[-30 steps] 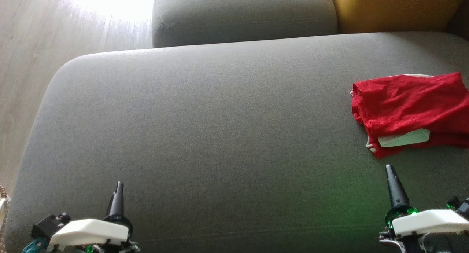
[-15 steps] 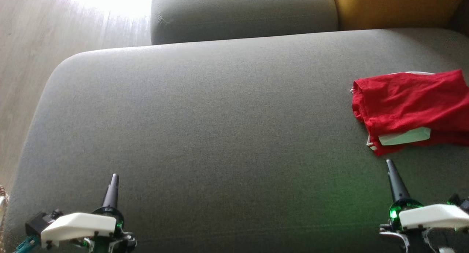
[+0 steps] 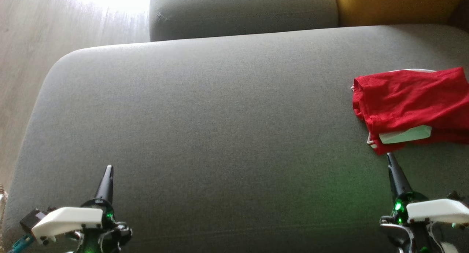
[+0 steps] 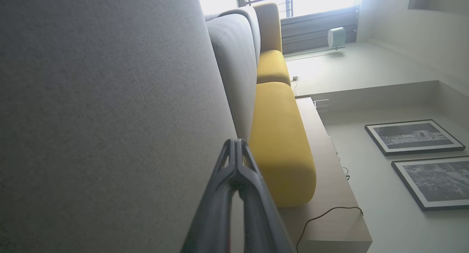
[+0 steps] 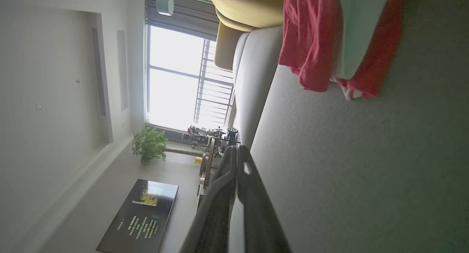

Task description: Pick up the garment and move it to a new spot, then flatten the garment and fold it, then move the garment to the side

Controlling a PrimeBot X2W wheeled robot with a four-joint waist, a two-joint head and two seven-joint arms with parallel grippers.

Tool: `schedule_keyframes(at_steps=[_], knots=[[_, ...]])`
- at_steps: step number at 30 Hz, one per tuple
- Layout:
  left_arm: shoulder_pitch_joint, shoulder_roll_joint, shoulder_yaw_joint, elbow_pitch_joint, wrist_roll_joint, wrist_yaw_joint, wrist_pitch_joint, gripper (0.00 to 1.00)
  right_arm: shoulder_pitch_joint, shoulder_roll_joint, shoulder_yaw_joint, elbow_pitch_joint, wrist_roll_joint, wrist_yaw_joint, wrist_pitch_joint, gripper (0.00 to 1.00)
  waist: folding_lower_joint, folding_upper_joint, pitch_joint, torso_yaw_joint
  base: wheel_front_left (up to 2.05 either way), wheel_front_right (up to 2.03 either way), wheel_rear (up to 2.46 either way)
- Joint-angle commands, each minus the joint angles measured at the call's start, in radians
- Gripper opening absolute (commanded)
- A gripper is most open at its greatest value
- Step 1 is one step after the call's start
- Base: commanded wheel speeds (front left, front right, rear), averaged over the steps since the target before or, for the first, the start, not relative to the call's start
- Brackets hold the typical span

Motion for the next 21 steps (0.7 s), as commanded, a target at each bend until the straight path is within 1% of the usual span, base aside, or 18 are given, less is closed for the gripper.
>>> schedule_keyframes(at_steps=[1,16,21], knots=[[-0.07,0.017,0.042,-0.028,-0.027,-0.011,0.008,0.0,-0.069,-0.013,0.014,-0.031,0.027,0.0,0.008,0.0,-0.0001,0.0,0.001,0.0,0.0,0.0,0.0],[-0.113,0.014,0.086,-0.008,-0.208,-0.04,0.057,0.0,-0.108,-0.014,0.013,-0.019,0.218,0.0,0.055,0.0,-0.0001,0.0,0.014,-0.002,0.0,0.0,0.0],[-0.115,0.013,0.09,-0.007,-0.214,-0.041,0.061,0.0,-0.11,-0.014,0.013,-0.019,0.226,0.0,0.056,0.0,-0.0001,0.0,0.015,-0.002,0.0,0.0,0.0]])
